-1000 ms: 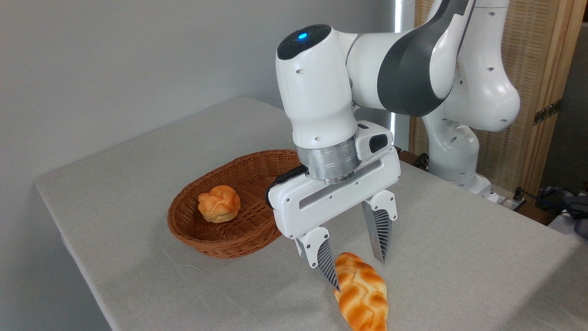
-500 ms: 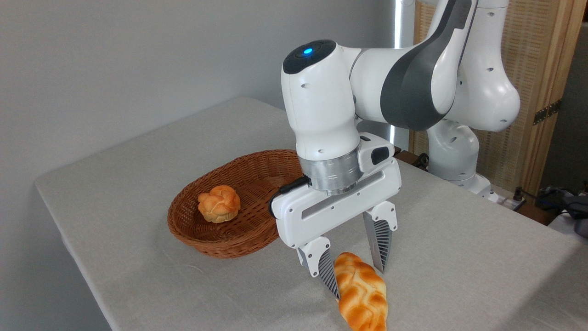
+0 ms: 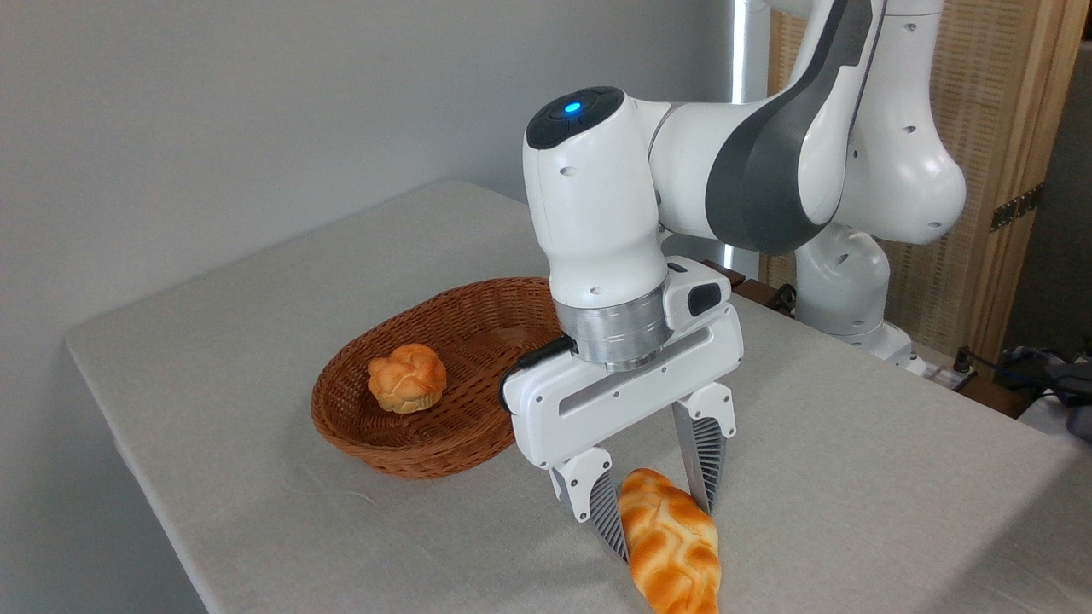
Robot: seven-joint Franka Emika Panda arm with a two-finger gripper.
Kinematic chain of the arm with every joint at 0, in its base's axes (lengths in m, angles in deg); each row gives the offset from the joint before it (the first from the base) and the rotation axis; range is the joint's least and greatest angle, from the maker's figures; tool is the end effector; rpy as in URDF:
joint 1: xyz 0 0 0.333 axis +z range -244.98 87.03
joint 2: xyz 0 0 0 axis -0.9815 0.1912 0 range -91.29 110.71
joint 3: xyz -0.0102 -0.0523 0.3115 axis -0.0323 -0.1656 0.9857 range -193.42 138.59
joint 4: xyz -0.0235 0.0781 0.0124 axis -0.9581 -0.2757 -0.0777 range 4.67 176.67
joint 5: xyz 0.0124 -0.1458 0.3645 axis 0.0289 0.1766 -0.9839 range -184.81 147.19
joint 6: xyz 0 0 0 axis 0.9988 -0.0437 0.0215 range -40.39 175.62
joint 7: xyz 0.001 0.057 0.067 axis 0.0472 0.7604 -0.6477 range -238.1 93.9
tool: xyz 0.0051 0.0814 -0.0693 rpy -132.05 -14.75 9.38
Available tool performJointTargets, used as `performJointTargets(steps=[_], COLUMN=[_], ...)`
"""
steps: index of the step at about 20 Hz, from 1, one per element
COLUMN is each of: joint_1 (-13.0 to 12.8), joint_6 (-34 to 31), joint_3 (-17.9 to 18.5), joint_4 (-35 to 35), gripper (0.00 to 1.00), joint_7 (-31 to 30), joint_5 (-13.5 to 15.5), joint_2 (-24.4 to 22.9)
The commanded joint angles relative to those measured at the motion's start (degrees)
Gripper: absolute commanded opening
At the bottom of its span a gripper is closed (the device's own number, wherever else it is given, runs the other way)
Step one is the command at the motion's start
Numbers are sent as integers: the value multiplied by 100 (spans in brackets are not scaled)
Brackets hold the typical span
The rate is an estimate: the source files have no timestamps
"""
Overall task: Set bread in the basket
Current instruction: 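Lower the gripper around the braided loaf's end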
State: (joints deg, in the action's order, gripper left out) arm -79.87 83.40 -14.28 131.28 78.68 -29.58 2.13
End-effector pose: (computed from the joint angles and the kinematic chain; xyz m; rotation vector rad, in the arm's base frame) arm 0.4820 0.1140 0.4083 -0.9512 2.9740 0.1986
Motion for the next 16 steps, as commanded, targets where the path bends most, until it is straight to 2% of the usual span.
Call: performJointTargets(steps=[1, 4, 5, 8, 16], joint_1=[-25, -25, -25, -25, -25], joint_6=[149, 149, 149, 149, 149], joint_3=[119, 119, 119, 119, 119], joint_4=[69, 78, 78, 69, 69], gripper=[78, 58, 57, 39, 37], joint_7=[487, 487, 487, 487, 487], joint_5=[-66, -66, -66, -66, -66], joint_2=[-41, -41, -41, -41, -50])
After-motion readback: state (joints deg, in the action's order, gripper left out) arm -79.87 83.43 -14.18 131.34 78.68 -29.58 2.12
